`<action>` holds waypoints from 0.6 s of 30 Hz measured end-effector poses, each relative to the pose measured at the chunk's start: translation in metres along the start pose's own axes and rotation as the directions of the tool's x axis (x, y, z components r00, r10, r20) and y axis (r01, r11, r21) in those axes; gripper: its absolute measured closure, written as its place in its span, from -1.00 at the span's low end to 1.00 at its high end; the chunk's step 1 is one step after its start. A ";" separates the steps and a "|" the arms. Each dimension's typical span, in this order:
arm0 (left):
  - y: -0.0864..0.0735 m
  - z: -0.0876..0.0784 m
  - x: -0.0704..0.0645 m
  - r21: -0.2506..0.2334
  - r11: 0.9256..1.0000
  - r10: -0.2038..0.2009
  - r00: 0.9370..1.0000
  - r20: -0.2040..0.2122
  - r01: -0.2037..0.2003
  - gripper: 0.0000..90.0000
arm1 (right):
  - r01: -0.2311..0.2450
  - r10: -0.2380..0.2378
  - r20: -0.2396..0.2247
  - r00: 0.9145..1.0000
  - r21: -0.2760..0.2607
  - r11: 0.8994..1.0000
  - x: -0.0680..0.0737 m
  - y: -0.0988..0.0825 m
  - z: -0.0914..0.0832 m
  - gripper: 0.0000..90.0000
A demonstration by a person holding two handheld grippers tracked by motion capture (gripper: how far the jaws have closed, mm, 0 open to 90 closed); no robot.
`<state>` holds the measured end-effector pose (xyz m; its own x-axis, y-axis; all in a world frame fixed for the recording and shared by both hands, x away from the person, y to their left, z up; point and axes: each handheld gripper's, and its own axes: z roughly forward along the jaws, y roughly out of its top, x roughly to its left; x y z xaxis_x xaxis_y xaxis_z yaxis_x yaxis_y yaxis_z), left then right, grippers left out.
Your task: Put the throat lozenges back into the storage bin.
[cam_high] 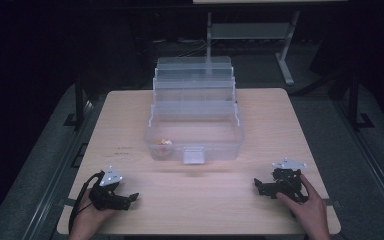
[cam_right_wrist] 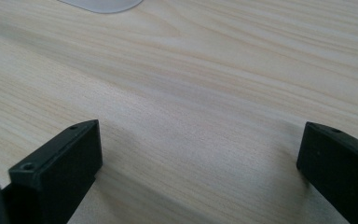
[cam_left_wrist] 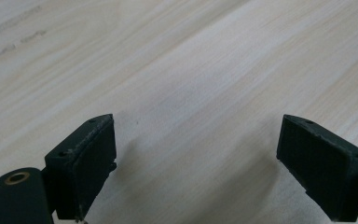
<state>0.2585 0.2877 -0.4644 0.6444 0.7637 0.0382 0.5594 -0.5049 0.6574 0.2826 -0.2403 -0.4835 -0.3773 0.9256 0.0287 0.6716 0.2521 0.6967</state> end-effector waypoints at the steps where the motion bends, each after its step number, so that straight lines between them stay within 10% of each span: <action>1: -0.001 0.001 0.000 0.005 1.000 -0.001 1.000 0.002 0.001 -0.76 | 0.000 0.000 0.000 1.000 0.000 1.000 0.000 0.000 0.000 -1.00; 18: -0.015 0.001 0.003 -0.084 0.996 -0.012 1.000 0.029 0.015 -0.76 | 0.001 -0.001 0.001 1.000 0.002 1.000 0.000 0.000 0.000 -1.00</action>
<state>0.2525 0.2969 -0.4744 0.6522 0.7580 0.0082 0.5229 -0.4578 0.7190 0.2826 -0.2403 -0.4833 -0.3773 0.9257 0.0280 0.6725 0.2531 0.6954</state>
